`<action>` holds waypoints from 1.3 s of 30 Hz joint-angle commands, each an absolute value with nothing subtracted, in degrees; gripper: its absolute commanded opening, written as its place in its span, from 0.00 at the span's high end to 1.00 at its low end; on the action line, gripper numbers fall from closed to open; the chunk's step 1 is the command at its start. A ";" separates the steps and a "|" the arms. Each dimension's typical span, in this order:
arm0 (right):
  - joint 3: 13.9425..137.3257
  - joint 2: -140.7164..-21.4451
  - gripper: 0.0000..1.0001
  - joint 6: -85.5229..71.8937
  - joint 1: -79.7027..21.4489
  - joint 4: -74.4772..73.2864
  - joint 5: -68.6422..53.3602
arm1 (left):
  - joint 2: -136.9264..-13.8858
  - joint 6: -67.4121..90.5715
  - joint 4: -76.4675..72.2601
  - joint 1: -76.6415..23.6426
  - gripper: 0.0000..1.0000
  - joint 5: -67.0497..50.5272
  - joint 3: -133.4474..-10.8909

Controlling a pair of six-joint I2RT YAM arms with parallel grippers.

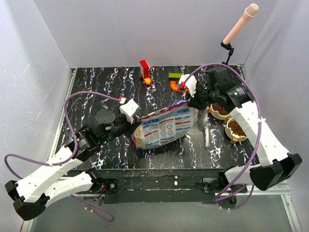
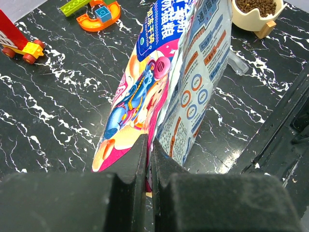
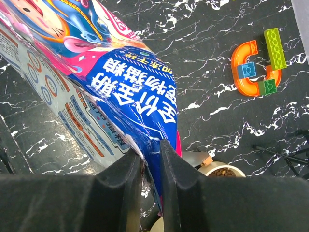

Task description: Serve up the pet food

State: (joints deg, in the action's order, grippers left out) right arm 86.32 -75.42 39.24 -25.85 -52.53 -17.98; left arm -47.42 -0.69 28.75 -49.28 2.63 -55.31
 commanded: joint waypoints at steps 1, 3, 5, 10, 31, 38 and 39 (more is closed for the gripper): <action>85.61 -74.79 0.75 42.10 -18.72 -49.40 5.01 | -42.10 -1.67 34.36 -48.52 1.00 6.50 -57.57; 85.69 -74.79 0.71 42.10 -18.37 -49.31 4.84 | -42.10 -1.67 34.37 -48.52 1.00 6.33 -57.48; 85.87 -74.79 0.70 42.19 -18.28 -49.48 4.31 | -42.01 -1.76 34.63 -48.60 1.00 6.42 -57.65; 87.44 -75.93 0.99 42.72 -18.02 -52.72 1.16 | -41.66 -1.76 34.98 -48.60 1.00 6.24 -57.65; 90.08 -72.77 0.14 35.26 -23.99 -51.42 -8.70 | -43.24 -0.88 34.28 -48.52 0.98 3.69 -59.15; 93.87 -71.72 0.12 29.19 -24.08 -56.77 -12.55 | -43.51 -0.44 35.51 -48.52 0.78 3.34 -59.94; 93.00 -71.02 0.12 27.96 -24.26 -56.86 -13.53 | -43.68 -0.44 35.77 -48.52 0.73 3.17 -59.94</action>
State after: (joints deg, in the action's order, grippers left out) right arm 91.33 -74.43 33.10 -23.99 -54.50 -9.50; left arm -44.51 -0.80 34.94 -48.86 2.59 -57.28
